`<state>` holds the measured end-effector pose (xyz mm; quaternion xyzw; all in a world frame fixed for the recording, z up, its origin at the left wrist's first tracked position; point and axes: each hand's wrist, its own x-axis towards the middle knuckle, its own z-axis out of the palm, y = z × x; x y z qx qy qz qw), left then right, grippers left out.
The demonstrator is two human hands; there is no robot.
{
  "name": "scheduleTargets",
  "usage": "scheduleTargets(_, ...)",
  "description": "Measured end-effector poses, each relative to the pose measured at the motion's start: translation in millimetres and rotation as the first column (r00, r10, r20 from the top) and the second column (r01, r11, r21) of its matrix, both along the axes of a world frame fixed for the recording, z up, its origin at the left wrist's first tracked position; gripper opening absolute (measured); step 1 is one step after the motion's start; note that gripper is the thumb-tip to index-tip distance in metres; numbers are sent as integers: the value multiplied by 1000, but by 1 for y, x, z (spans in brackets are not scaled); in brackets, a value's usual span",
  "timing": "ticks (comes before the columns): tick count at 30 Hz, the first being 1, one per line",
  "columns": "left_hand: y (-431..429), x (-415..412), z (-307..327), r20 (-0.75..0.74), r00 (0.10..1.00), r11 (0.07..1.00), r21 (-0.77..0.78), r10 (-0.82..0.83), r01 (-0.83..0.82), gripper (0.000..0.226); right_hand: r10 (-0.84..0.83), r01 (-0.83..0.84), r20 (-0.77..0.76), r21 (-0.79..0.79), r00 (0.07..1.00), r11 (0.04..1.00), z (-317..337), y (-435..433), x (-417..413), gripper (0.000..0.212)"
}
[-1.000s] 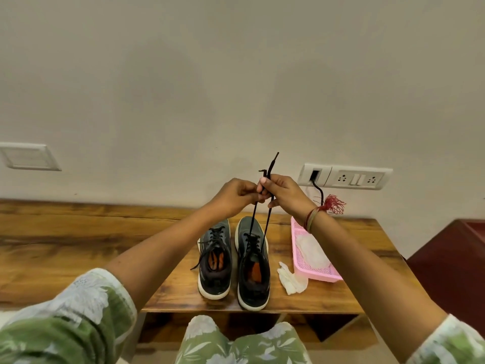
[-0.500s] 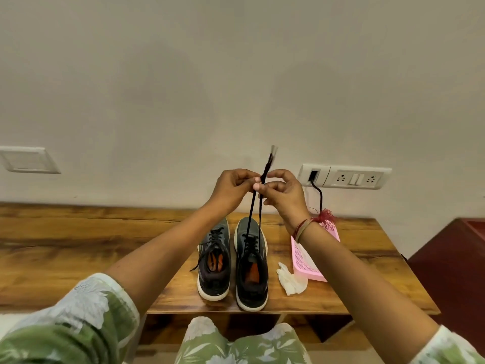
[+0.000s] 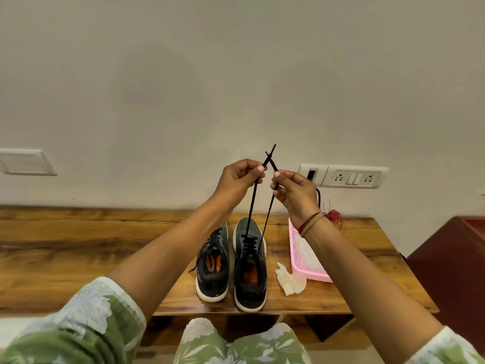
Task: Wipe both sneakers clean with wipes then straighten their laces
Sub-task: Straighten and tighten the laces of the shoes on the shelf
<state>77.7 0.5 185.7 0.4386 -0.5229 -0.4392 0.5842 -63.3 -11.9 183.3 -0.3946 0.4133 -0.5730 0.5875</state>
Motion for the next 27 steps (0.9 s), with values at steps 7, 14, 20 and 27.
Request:
scheduleTargets(7,6,-1,1,85,993,996,41,-76,73,6,78,-78,-38,-5,996,997,2,3,2,7)
scheduleTargets(14,2,0,5,104,994,996,81,18,-27,13,168,-178,-104,-96,980,979,2,5,-6,10)
scheduleTargets(20,-1,2,0,203,979,995,84,32,-50,16,203,-224,-171,-117,964,968,-1,3,-8,7)
scheduleTargets(27,-2,12,-12,237,915,920,300,-327,252,34,341,-347,-82,-69,936,935,-1,-7,-12,15)
